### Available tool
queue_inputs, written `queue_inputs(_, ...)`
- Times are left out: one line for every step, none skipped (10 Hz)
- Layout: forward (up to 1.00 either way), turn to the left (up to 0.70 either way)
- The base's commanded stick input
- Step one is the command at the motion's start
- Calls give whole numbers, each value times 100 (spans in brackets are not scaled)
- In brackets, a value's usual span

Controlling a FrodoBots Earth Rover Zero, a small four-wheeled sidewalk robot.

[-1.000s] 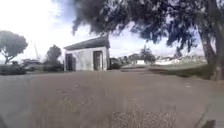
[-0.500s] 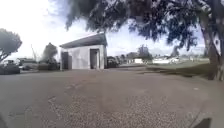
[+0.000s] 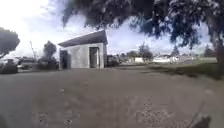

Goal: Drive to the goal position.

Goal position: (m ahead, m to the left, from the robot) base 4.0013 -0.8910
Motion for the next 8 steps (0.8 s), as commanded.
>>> queue_inputs(70,0)
queue_inputs(70,0)
queue_inputs(70,0)
queue_inputs(70,0)
queue_inputs(70,0)
queue_inputs(70,0)
queue_inputs(70,0)
queue_inputs(70,0)
